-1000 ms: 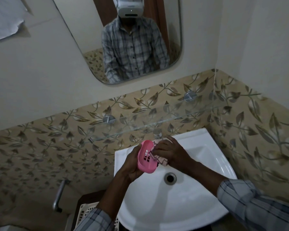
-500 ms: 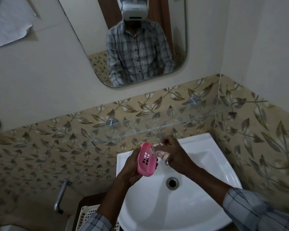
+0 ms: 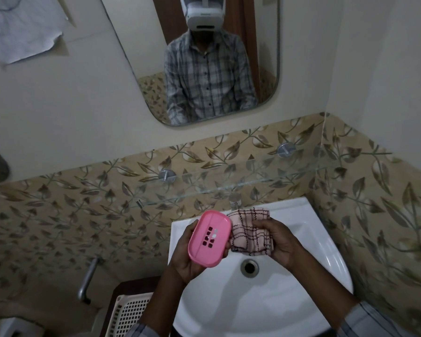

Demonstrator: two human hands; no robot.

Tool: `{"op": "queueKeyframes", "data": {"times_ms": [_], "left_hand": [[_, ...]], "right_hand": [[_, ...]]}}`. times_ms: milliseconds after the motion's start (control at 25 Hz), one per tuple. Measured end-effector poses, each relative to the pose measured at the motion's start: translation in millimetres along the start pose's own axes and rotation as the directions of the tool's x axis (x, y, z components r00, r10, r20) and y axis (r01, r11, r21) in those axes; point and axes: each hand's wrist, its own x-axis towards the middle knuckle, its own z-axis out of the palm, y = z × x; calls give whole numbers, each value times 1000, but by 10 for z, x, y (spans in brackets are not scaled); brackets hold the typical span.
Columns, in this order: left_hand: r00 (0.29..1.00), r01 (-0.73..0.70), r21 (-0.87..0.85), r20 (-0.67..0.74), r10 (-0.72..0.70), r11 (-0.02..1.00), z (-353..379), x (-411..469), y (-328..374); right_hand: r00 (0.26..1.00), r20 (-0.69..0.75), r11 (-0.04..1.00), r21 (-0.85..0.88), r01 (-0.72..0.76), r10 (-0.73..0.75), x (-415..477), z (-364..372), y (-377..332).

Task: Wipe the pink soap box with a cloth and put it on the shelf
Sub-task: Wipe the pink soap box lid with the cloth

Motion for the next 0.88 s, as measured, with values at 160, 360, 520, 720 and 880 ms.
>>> {"op": "queueKeyframes", "data": {"times_ms": [160,360,520,720,880], "left_hand": [[1000,-7,9,-9,7,1000,-27,-21,-115],[988,-51,44,-145,57,998,89,9,-124],[980,-167,-94,-122,155,981,237,42,-278],[923,-373,-171,-171,345,912,121,38,-350],[954,-298,-213,-93,284,931,138,64,-425]], "right_hand": [[945,-126,933,-245,265,-301,-23,-33,34],[846,-144,726,-598,339,-513,-102,-19,0],[588,290,119,-821,558,-755,-357,213,123],[807,431,373,-728,575,-403,-537,246,151],[825,12,622,-651,435,-565,-431,278,153]]}}
